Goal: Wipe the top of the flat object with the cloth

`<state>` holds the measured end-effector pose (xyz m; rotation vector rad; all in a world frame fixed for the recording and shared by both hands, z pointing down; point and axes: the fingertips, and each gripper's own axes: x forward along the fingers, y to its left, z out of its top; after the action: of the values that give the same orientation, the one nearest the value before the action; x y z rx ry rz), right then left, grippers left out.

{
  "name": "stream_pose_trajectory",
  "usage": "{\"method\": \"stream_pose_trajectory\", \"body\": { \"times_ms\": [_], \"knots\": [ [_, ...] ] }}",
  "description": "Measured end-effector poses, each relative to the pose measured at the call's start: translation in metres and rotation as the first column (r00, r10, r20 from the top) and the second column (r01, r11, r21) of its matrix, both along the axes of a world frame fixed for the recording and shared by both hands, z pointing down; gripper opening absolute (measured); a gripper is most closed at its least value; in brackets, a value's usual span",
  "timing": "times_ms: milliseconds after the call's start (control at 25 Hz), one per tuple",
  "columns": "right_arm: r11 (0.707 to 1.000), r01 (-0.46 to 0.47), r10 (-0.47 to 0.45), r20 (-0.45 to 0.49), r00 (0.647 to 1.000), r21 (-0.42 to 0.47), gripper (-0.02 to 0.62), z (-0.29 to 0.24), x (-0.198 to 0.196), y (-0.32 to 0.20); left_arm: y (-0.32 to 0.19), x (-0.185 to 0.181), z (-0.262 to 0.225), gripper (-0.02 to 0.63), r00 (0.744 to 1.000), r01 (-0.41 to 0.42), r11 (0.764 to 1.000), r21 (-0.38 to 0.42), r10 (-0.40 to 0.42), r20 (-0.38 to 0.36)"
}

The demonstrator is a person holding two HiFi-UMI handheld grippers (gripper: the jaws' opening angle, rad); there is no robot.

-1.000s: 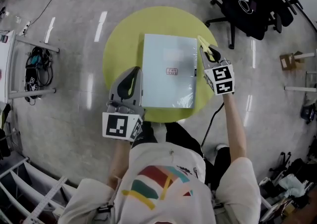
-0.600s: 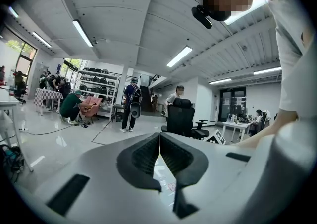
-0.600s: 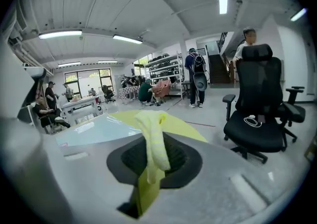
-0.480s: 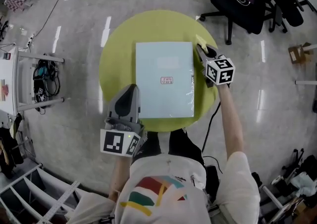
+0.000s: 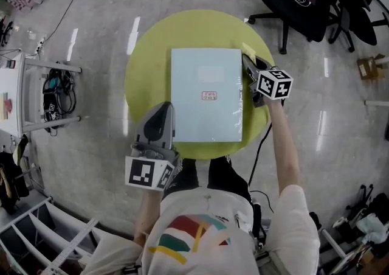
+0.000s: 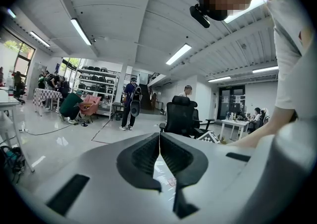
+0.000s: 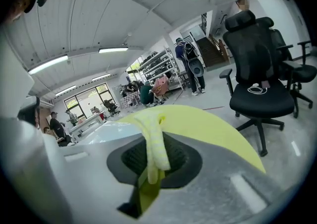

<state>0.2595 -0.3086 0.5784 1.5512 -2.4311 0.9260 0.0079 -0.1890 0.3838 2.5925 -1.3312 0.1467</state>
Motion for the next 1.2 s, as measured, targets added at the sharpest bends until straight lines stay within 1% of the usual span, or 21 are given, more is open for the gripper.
{"method": "stream_pose_trajectory", "body": {
  "times_ms": [240,440,880,1040,1200],
  "knots": [
    [0.999,0.038,-0.038,-0.014,0.999,-0.005,0.027,0.003,-0.004,0.013,0.002,-0.003,0.003,0.015,1.000,-0.002,1.000,-0.001,0.002,-0.001],
    [0.995,0.095,-0.096,-0.027,0.995,-0.021,0.026,0.005,-0.012,0.046,0.005,0.000,0.001,0.015,1.000,-0.024,1.000,0.008,0.024,-0.005],
    [0.992,0.122,-0.122,0.014,0.992,-0.043,0.026,0.008,-0.035,0.155,0.031,0.008,-0.018,0.015,0.995,-0.102,0.993,0.059,0.103,-0.014],
    [0.992,0.117,-0.116,0.021,0.993,-0.051,0.026,0.009,-0.044,0.201,0.038,0.005,-0.022,0.015,0.992,-0.121,0.990,0.074,0.123,-0.028],
    [0.991,0.110,-0.109,0.029,0.994,-0.069,0.026,0.010,-0.053,0.243,0.044,0.002,-0.026,0.015,0.986,-0.157,0.984,0.082,0.161,-0.039]
  ]
}}
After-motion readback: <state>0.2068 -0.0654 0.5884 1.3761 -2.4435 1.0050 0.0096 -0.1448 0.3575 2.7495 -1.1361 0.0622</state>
